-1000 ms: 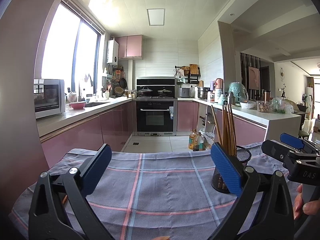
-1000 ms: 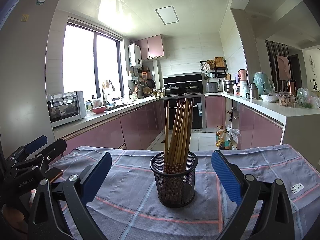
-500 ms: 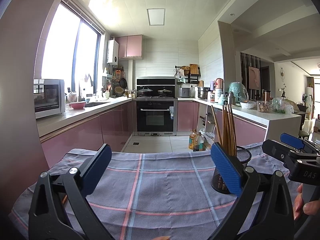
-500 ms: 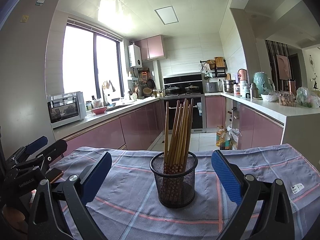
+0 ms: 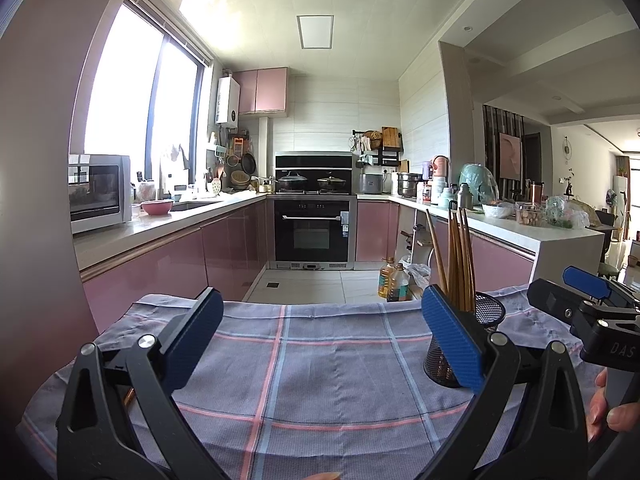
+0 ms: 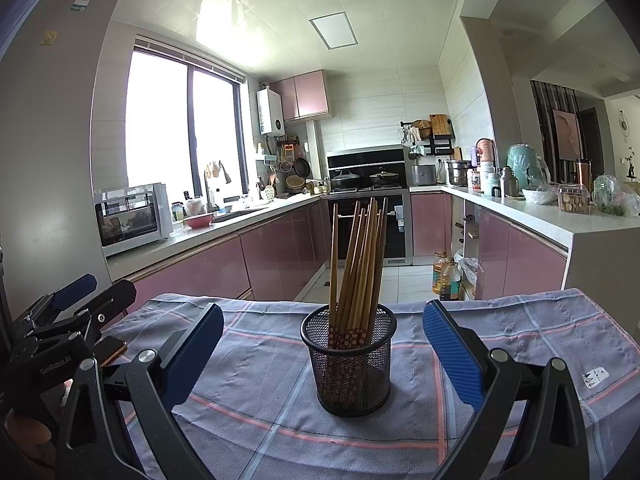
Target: Organize utensils
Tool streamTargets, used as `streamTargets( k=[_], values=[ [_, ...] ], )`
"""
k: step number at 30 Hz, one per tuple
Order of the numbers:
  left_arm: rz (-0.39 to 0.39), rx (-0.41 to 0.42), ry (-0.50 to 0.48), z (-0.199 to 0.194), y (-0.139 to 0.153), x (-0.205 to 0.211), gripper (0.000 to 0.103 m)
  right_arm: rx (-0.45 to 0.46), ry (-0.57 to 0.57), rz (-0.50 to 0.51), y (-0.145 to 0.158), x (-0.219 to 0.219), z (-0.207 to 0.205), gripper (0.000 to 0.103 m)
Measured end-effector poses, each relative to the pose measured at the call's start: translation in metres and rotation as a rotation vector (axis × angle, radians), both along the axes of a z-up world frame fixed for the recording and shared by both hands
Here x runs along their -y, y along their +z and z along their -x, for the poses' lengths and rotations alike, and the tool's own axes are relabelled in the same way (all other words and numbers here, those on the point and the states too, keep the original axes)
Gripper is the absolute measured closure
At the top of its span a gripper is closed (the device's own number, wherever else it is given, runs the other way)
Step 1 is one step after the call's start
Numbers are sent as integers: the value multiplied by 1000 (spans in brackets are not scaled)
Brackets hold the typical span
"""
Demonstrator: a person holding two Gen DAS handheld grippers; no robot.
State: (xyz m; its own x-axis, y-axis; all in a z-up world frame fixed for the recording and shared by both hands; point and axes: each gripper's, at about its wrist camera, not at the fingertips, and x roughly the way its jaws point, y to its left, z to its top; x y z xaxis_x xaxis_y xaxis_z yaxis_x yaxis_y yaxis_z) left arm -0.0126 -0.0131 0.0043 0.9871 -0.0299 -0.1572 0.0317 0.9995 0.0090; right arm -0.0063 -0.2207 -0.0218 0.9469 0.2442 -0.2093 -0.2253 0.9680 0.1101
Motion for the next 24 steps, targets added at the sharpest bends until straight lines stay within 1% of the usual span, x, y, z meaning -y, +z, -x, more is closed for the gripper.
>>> streamTargets(
  k=[24],
  values=[
    [5,-4,2,-2,-1,3,5,-2,0,1,0,0,-1,7]
  ],
)
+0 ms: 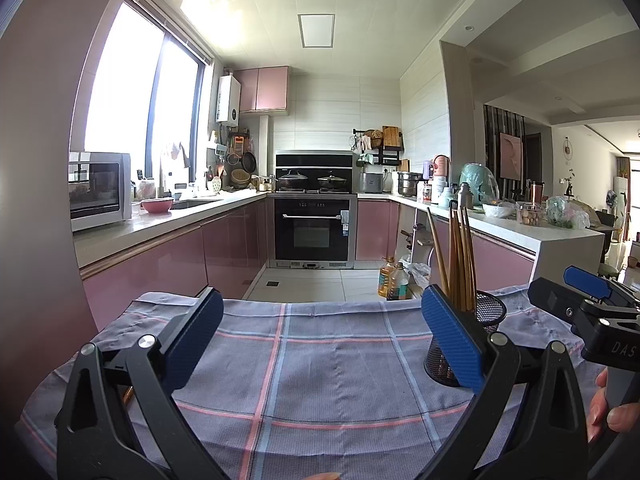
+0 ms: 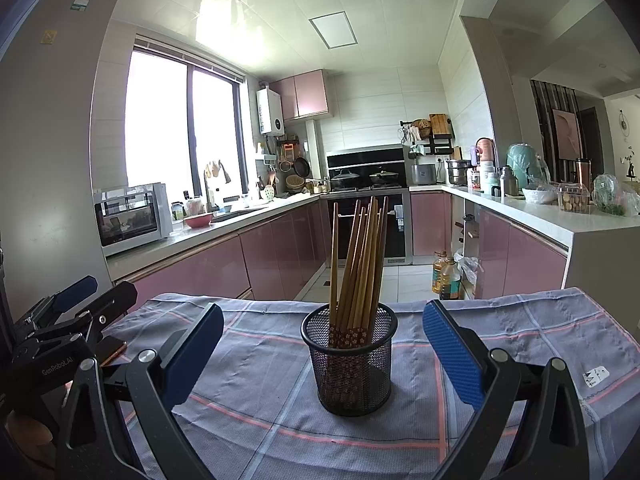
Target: Organize utensils
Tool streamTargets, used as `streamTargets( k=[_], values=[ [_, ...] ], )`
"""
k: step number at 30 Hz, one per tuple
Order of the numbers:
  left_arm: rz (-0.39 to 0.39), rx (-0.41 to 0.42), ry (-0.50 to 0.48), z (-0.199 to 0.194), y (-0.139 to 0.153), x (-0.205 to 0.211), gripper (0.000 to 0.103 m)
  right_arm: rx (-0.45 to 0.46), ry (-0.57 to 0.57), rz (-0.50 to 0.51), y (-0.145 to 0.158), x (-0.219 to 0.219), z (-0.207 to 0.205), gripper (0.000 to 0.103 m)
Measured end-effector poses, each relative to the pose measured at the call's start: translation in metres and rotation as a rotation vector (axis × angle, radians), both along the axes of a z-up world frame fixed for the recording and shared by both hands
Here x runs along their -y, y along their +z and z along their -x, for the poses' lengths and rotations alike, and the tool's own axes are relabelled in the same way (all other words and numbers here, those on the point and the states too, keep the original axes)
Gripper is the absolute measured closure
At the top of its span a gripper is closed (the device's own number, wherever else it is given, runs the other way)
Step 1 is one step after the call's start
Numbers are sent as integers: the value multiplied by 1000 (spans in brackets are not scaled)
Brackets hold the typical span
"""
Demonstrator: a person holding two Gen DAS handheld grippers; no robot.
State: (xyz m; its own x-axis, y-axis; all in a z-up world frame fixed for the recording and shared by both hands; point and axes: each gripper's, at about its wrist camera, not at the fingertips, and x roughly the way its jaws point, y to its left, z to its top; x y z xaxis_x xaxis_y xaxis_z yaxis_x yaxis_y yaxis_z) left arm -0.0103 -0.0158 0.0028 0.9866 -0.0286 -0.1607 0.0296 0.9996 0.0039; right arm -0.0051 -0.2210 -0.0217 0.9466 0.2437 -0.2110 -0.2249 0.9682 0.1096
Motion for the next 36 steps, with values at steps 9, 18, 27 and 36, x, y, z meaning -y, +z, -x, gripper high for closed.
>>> streamTargets(
  k=[9,18,27,36],
  values=[
    [0,-1,0,0,0,0,5,1,2,-4,0,1,1,7],
    [0,-1,0,0,0,0,5,0,1,-3,0,1,1,7],
    [-2,-4,-3,-1,-1,1,5,2,1,-2,0,1,2,7],
    [1,-2,0,-1,-2,1,5,3,2,-5,0,2,2,7]
  ],
)
